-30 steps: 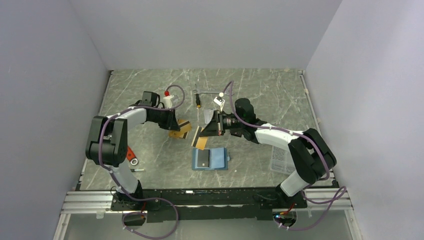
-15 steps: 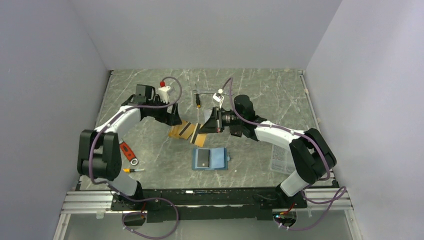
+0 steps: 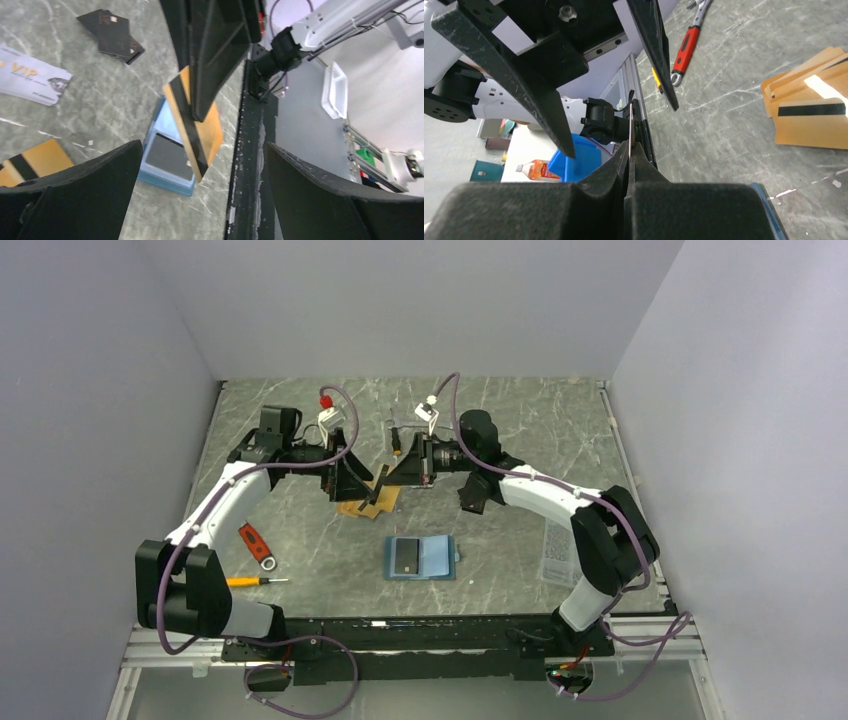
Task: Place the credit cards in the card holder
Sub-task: Adjust the credit card.
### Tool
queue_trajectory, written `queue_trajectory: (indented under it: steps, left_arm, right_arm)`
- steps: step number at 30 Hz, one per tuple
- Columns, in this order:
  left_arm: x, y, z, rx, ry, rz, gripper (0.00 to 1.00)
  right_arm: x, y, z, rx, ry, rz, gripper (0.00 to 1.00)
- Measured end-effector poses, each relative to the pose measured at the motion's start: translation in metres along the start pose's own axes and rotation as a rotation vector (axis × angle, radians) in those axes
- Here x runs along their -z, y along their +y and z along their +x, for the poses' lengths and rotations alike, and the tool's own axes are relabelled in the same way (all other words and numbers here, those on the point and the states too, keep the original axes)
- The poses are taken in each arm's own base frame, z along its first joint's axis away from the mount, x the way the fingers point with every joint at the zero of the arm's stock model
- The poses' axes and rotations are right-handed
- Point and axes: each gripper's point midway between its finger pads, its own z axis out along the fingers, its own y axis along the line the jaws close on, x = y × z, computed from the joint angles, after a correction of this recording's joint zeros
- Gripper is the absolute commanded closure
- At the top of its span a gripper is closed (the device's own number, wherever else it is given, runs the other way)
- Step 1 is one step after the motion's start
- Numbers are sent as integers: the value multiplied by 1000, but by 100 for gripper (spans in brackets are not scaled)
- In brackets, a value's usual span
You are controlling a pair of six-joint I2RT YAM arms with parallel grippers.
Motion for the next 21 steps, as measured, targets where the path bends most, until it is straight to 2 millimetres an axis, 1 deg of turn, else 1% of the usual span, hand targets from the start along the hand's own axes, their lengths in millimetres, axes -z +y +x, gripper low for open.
queue_trajectory:
  steps: [2, 4, 10, 18, 21]
  left_arm:
    - [0, -7, 3, 12, 2, 36, 6]
    - [0, -13, 4, 16, 2, 65, 14]
    - [2, -26, 10, 29, 5, 128, 35]
    - [4, -24, 16, 0, 11, 121, 57]
    - [5, -23, 18, -18, 14, 114, 62]
  right_arm:
    - [-3, 2, -3, 7, -1, -6, 100]
    - [-5, 2, -4, 11, -3, -10, 100]
    - [-9, 2, -5, 16, -9, -12, 100]
    - [-12, 5, -2, 23, 2, -18, 100]
    - [-13, 6, -1, 23, 7, -22, 100]
